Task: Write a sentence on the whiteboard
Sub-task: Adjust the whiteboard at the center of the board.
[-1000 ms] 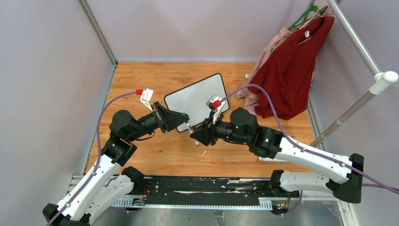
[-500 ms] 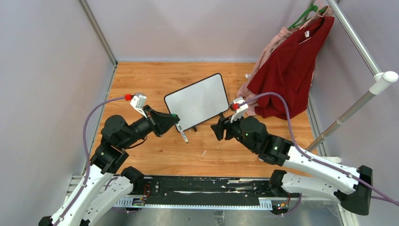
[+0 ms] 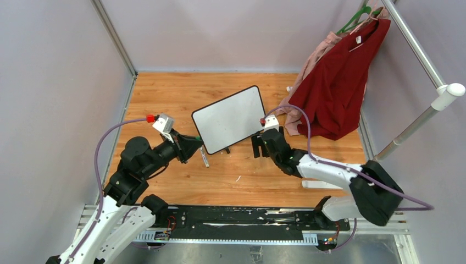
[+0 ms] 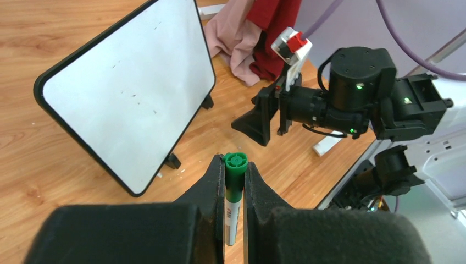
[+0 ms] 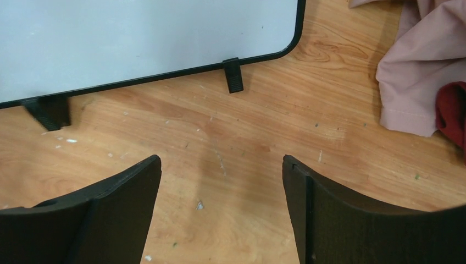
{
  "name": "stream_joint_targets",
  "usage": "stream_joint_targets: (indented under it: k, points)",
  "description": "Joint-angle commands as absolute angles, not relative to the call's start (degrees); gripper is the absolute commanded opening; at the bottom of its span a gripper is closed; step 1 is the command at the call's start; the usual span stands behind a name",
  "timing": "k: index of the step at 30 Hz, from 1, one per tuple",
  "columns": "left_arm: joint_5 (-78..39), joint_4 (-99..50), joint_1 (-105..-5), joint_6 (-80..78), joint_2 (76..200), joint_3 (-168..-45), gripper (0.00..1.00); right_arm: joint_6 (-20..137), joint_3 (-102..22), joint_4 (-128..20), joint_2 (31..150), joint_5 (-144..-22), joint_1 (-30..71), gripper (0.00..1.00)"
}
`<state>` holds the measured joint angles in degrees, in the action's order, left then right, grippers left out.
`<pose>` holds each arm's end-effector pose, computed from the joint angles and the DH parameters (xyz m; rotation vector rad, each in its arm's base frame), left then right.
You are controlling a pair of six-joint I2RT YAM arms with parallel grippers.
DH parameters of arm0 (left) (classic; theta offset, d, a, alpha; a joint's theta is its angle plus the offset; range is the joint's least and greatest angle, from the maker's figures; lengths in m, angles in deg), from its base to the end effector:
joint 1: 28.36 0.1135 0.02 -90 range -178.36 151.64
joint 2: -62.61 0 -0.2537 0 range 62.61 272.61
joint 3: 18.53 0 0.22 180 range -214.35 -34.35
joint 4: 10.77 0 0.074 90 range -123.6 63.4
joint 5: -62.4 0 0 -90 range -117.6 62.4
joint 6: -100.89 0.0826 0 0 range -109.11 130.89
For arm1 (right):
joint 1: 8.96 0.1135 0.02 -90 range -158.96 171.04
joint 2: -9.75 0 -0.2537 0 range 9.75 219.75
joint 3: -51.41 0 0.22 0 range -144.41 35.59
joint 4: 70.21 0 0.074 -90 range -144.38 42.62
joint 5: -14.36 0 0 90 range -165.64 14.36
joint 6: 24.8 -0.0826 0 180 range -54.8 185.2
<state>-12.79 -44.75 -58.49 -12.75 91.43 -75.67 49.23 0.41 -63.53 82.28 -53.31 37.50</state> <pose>0.1144 -0.0908 0.3250 0.3029 1.7249 -0.9140 0.2163 0.1821 0.2037 -0.3011 2.0127 0.2856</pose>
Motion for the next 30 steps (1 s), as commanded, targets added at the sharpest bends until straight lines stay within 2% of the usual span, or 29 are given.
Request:
stream_joint_targets:
  k: [1, 12, 30]
  points:
    - [-14.37, -46.47, -58.68, -8.64, 90.74, -75.21, 0.00, 51.52, -2.14, -71.72, 89.62, -54.42, 33.86, 0.82]
    - [-16.00, -48.72, -58.68, -5.56, 89.76, -74.52, 0.00, 54.57, -6.86, -77.24, 101.70, -59.72, 29.54, 0.69]
    - [-16.73, -49.60, -58.68, -4.67, 89.75, -74.40, 0.00, 55.10, -10.29, -81.01, 109.06, -63.13, 26.59, 0.49]
